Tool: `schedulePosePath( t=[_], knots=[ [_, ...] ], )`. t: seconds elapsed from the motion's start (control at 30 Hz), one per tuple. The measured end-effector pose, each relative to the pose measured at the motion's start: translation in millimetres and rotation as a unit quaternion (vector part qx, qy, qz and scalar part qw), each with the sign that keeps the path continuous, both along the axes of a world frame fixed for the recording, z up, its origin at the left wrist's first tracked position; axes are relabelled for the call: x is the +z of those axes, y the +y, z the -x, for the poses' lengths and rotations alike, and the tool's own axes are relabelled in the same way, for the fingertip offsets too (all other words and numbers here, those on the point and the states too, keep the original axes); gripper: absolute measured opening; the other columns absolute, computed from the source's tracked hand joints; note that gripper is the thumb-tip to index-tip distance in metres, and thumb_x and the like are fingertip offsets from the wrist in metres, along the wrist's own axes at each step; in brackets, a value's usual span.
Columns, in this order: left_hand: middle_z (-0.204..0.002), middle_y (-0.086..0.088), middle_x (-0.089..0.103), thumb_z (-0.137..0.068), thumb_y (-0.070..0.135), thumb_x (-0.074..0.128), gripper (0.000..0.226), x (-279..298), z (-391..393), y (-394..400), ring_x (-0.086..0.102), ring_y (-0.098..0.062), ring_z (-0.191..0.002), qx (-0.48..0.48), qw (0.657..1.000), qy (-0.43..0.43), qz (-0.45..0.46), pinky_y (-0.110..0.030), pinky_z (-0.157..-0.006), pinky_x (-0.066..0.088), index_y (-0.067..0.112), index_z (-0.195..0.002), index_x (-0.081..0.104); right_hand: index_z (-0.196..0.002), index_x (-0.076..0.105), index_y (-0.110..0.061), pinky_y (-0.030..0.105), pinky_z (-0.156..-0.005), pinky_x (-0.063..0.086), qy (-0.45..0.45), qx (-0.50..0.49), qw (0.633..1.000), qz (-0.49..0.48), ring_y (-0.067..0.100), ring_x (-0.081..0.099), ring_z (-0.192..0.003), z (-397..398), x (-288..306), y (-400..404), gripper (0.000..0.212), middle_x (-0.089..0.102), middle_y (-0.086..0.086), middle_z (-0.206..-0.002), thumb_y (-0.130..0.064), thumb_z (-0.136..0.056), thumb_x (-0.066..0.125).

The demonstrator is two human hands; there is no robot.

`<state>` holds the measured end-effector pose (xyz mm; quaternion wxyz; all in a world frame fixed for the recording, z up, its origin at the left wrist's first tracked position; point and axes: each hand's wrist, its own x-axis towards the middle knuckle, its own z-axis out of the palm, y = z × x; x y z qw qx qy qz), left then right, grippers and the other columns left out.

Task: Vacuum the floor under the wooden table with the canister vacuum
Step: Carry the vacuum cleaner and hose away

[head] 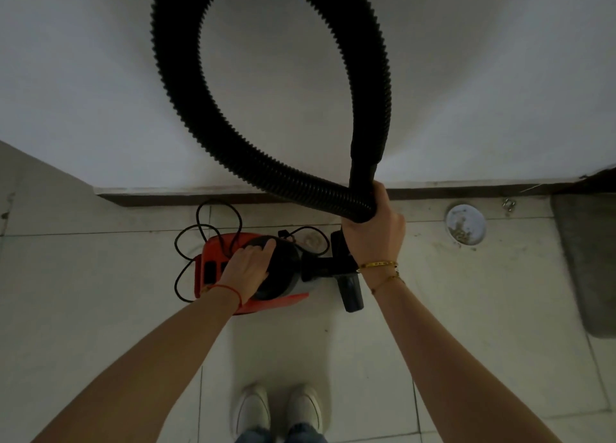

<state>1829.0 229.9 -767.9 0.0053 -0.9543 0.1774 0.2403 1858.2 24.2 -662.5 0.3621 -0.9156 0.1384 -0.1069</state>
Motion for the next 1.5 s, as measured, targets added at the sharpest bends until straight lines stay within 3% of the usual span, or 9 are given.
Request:
schedulePosePath(
  t=[0.13, 0.37, 0.47, 0.53, 0.63, 0.73, 0.83, 1.07, 1.5],
  knots=[
    [-0.117, -0.009, 0.059, -0.095, 0.02, 0.049, 0.064, -17, -8, -3, 0.057, -0.025, -0.105, 0.0, 1.0, 0.009, 0.002, -0.033, -0.085, 0.043, 0.008, -0.149, 0.018, -0.115, 0.059, -0.015, 0.025, -0.056, 0.051, -0.001, 0.001, 1.0, 0.001, 0.011, 0.057, -0.063, -7, -16, 6, 0.04, 0.069, -0.002, -0.078, -0.012, -0.075, 0.068],
    [-0.118, -0.01, 0.058, -0.095, 0.022, 0.049, 0.063, -35, -16, -4, 0.057, -0.024, -0.105, -0.006, 1.0, 0.01, -0.007, -0.033, -0.086, 0.044, 0.01, -0.148, 0.019, -0.124, 0.05, -0.018, 0.022, -0.057, 0.05, -0.006, -0.004, 1.0, -0.017, 0.011, 0.06, -0.072, -15, -33, 9, 0.051, 0.067, -0.003, -0.089, -0.011, -0.077, 0.067],
    [-0.123, -0.011, 0.056, -0.095, 0.025, 0.049, 0.063, -37, -11, -10, 0.055, -0.025, -0.109, 0.0, 1.0, 0.01, 0.008, -0.033, -0.088, 0.043, 0.009, -0.148, 0.02, -0.129, 0.043, -0.022, 0.038, -0.077, 0.056, -0.007, -0.011, 0.999, -0.049, 0.015, 0.062, -0.091, -16, -40, 11, 0.062, 0.064, -0.005, -0.1, -0.016, -0.073, 0.068],
    [-0.124, -0.011, 0.055, -0.095, 0.026, 0.051, 0.061, -37, -8, -12, 0.054, -0.025, -0.11, 0.016, 1.0, 0.009, 0.018, -0.033, -0.089, 0.043, 0.008, -0.147, 0.023, -0.134, 0.036, -0.025, 0.049, -0.094, 0.048, 0.007, -0.011, 0.999, -0.049, 0.016, 0.057, -0.106, -14, -42, 14, 0.073, 0.061, -0.006, -0.111, -0.02, -0.069, 0.07],
    [-0.124, -0.009, 0.054, -0.094, 0.025, 0.052, 0.056, -36, -3, -15, 0.053, -0.024, -0.112, 0.037, 0.999, -0.006, 0.039, -0.032, -0.092, 0.043, 0.007, -0.142, 0.03, -0.143, 0.024, -0.027, 0.053, -0.101, 0.042, 0.024, 0.008, 0.998, -0.05, 0.02, 0.05, -0.12, -8, -40, 14, 0.095, 0.051, -0.004, -0.13, -0.026, -0.066, 0.078],
    [-0.129, -0.01, 0.051, -0.092, 0.024, 0.054, 0.056, -36, 3, -16, 0.049, -0.025, -0.118, 0.042, 0.997, -0.03, 0.06, -0.033, -0.104, 0.037, 0.007, -0.142, 0.033, -0.15, 0.012, -0.024, 0.053, -0.11, 0.033, 0.045, 0.037, 0.997, -0.041, 0.02, 0.035, -0.134, -1, -35, 8, 0.111, 0.036, -0.002, -0.145, -0.032, -0.064, 0.082],
    [-0.143, -0.015, 0.041, -0.089, 0.024, 0.059, 0.072, -36, 12, -13, 0.039, -0.03, -0.133, 0.052, 0.995, -0.044, 0.078, -0.039, -0.117, 0.025, 0.003, -0.149, 0.023, -0.152, 0.003, -0.021, 0.051, -0.114, 0.026, 0.066, 0.061, 0.996, -0.022, 0.021, 0.026, -0.14, 5, -30, 3, 0.122, 0.027, 0.001, -0.151, -0.044, -0.062, 0.083],
    [-0.159, -0.014, 0.011, -0.093, 0.025, 0.054, 0.078, -19, 26, 3, 0.01, -0.028, -0.147, 0.069, 0.994, -0.031, 0.076, -0.042, -0.121, 0.013, 0.005, -0.152, 0.007, -0.152, -0.003, -0.014, 0.051, -0.117, 0.018, 0.086, 0.093, 0.991, 0.038, 0.025, 0.01, -0.147, 16, -18, 1, 0.133, 0.004, 0.005, -0.16, -0.066, -0.057, 0.074],
    [-0.154, -0.017, 0.027, -0.09, 0.026, 0.058, 0.074, 54, 30, 25, 0.023, -0.031, -0.143, 0.125, 0.982, -0.084, 0.115, -0.044, -0.119, 0.017, 0.002, -0.15, 0.021, -0.152, 0.0, -0.013, 0.044, -0.121, 0.006, 0.114, 0.222, 0.954, 0.167, 0.021, 0.0, -0.148, 41, 34, 3, 0.127, 0.0, 0.004, -0.16, -0.06, -0.062, 0.076]
  ],
)
